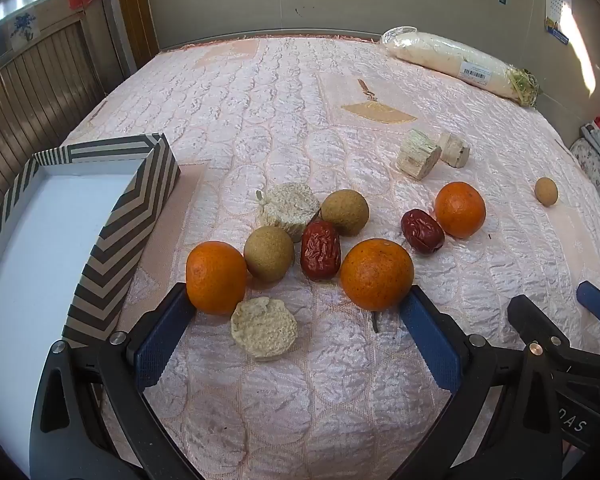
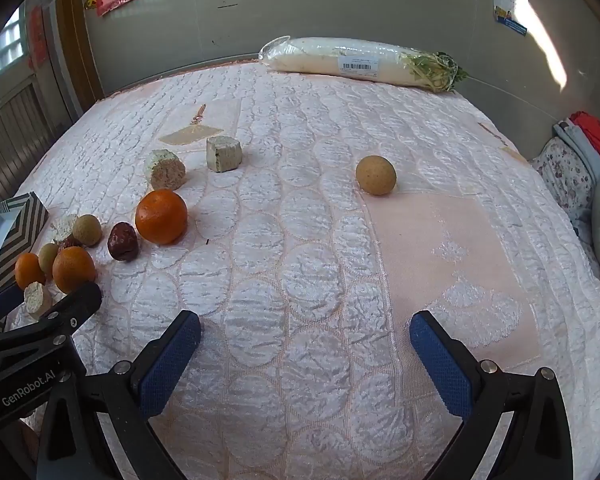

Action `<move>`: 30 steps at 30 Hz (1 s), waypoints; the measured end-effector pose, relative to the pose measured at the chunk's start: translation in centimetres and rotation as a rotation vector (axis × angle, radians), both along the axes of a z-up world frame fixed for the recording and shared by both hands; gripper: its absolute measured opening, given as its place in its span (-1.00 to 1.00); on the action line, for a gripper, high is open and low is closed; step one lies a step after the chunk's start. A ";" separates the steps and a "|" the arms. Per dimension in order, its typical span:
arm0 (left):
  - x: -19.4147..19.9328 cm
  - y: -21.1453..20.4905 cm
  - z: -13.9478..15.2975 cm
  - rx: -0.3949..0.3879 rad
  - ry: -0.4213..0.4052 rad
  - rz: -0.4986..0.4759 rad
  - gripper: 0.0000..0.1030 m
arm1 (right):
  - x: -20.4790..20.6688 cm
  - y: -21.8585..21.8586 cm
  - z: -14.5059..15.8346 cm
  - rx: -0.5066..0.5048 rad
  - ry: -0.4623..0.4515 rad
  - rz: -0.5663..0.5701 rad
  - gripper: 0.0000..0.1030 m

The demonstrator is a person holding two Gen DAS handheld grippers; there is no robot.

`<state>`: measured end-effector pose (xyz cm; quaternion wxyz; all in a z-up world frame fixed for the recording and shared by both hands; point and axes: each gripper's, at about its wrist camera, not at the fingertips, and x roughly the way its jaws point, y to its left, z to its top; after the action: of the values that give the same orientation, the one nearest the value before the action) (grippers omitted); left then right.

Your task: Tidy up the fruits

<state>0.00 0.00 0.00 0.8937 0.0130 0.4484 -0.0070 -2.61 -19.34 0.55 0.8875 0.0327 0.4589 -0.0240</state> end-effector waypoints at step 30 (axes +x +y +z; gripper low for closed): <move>-7.2 1.5 8.3 -0.011 -0.159 0.001 0.99 | -6.5 1.4 8.1 0.060 -0.218 0.102 1.00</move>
<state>-7.22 1.54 8.30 0.9265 0.0082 0.3761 -0.0079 -9.13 -17.98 8.63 0.9309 0.0381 0.3613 0.0384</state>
